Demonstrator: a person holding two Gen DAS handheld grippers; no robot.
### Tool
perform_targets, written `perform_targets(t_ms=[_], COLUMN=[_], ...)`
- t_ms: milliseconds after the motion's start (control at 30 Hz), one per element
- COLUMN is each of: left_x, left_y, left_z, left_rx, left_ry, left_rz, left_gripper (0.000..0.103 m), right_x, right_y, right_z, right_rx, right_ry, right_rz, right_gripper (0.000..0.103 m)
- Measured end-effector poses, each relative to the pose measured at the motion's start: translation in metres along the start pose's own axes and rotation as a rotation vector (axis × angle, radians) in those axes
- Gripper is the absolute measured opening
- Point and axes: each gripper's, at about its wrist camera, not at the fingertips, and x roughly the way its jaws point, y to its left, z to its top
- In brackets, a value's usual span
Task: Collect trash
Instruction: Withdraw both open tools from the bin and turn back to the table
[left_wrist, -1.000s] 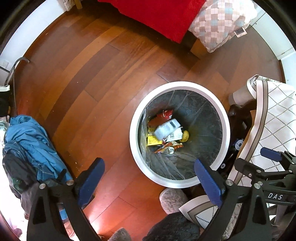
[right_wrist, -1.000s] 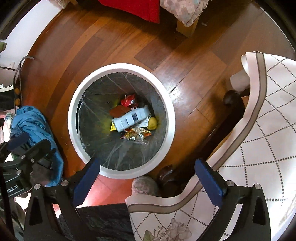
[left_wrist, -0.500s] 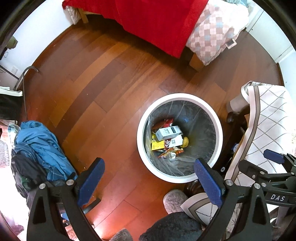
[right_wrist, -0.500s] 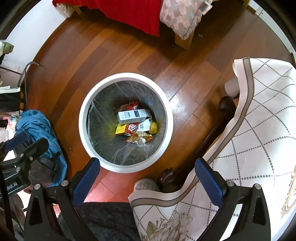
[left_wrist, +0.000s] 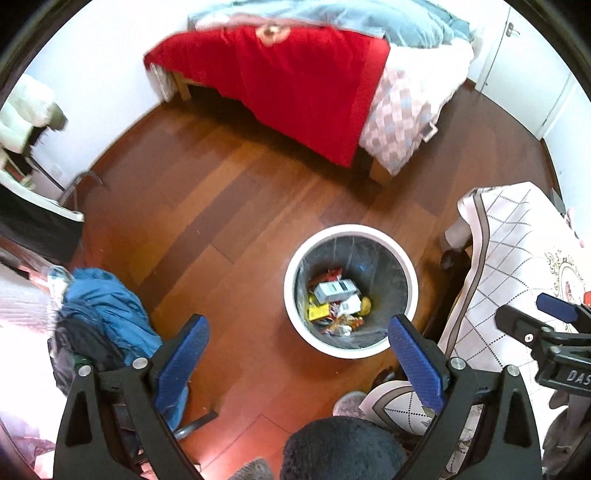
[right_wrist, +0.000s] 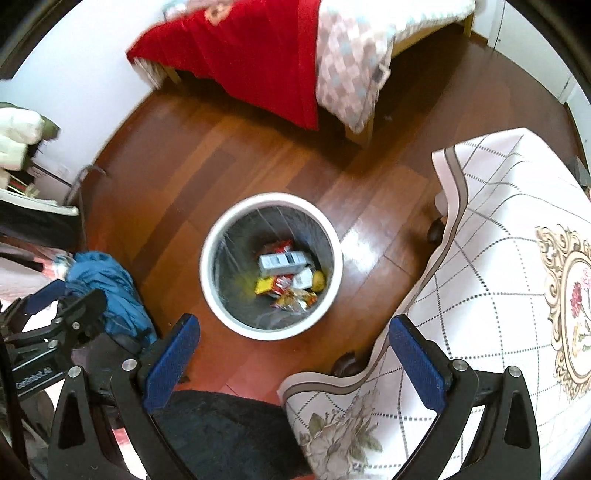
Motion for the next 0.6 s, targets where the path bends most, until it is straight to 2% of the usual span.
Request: perform_targets(t_ms=[67,267,433,500,600], left_x=[-0.015,-0.052,-0.067,-0.062,-0.042], left_y=[-0.003,-0.025,-0.073,-0.104,-0.163], left_z=[-0.004,-0.022,-0.044,-0.057,-0.082], left_rx=[-0.002,0.004,0.057,0.098,0.212], left_ry=[-0.023,-0.102,-0.150,-0.125,-0.042], left_rz=[0.013,-0.025,-0.074,-0.125,-0.192], left_gripper=[0.099,0.099,0.099,0.099,0.099], right_x=[-0.020,-0.080,-0.120,-0.132,-0.143], right_y=[-0.002,-0.021,-0.061,-0.083,-0.124], right_z=[-0.007,-0.037,-0.078,-0.100,-0.138], right_rx=[0.009,0.079,0.174,0.226,0.309], right_ry=[-0.050,-0.173,-0.223,-0.227,-0.208], right_rz=[0.009,0.064,0.101,0.112,0.089], right_gripper=[0.103,0.103,0.103,0.103,0.103])
